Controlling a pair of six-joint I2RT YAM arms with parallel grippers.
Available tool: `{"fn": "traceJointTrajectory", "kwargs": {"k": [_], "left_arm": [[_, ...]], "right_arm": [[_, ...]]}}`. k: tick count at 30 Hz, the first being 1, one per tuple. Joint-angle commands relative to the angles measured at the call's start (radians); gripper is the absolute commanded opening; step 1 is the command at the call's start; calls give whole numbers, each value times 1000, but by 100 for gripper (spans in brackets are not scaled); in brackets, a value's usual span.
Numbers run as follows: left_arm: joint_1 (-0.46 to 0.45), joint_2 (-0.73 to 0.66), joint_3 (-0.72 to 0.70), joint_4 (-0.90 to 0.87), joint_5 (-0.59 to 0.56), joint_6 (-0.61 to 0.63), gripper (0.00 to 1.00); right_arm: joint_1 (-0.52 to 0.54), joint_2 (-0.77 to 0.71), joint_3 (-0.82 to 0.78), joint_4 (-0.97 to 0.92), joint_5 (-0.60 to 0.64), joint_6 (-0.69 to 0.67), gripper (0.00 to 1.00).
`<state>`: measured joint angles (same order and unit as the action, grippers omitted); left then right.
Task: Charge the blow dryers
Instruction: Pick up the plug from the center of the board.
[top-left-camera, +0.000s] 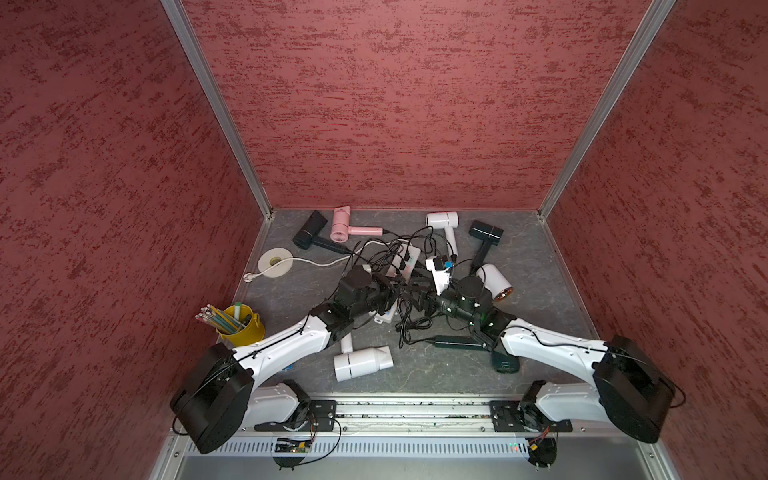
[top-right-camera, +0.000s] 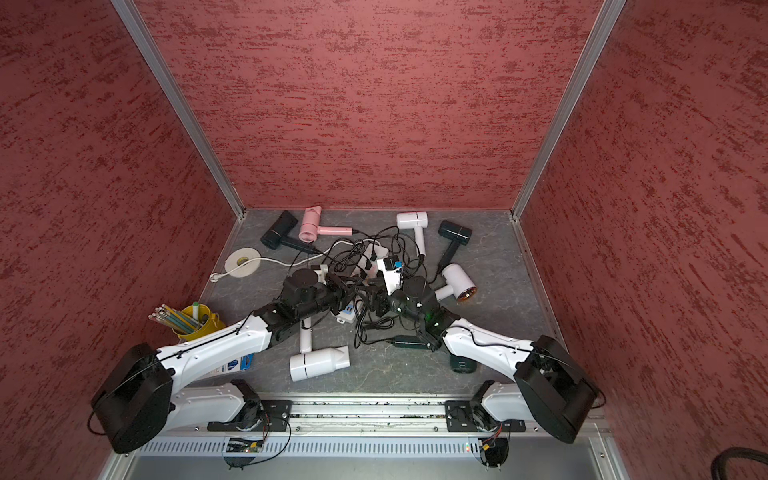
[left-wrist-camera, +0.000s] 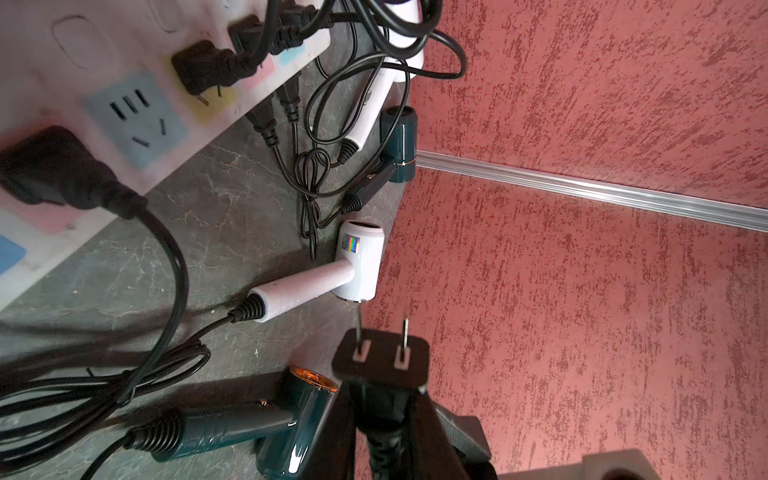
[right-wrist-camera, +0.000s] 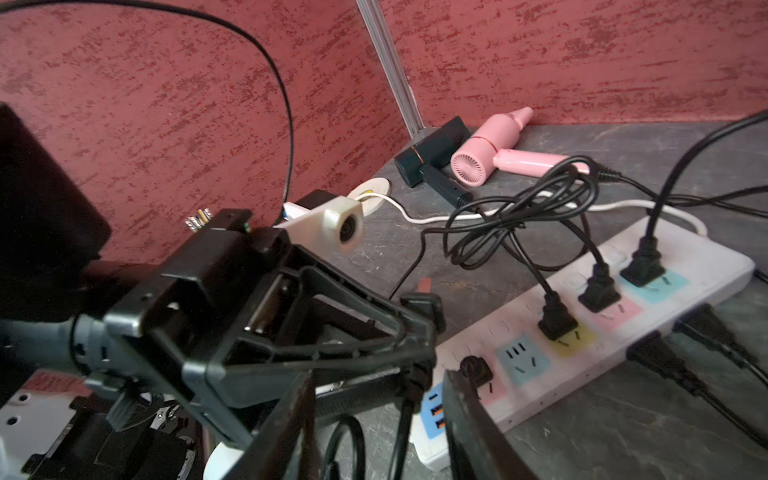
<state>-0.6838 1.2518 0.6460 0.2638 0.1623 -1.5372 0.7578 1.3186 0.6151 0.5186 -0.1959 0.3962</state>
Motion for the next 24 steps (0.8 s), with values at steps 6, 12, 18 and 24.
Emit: {"fn": "traceJointTrajectory", "kwargs": {"k": [6, 12, 18, 24], "left_arm": [[-10, -27, -12, 49, -34, -13, 19], [-14, -21, -17, 70, -40, -15, 19], [-17, -18, -34, 115, -40, -21, 22], [5, -70, -43, 48, -24, 20, 70]], "right_arm": [[4, 4, 12, -24, 83, 42, 43], [12, 30, 20, -2, 10, 43, 32], [13, 38, 35, -28, 27, 16, 0], [4, -2, 90, -227, 140, -140, 0]]}}
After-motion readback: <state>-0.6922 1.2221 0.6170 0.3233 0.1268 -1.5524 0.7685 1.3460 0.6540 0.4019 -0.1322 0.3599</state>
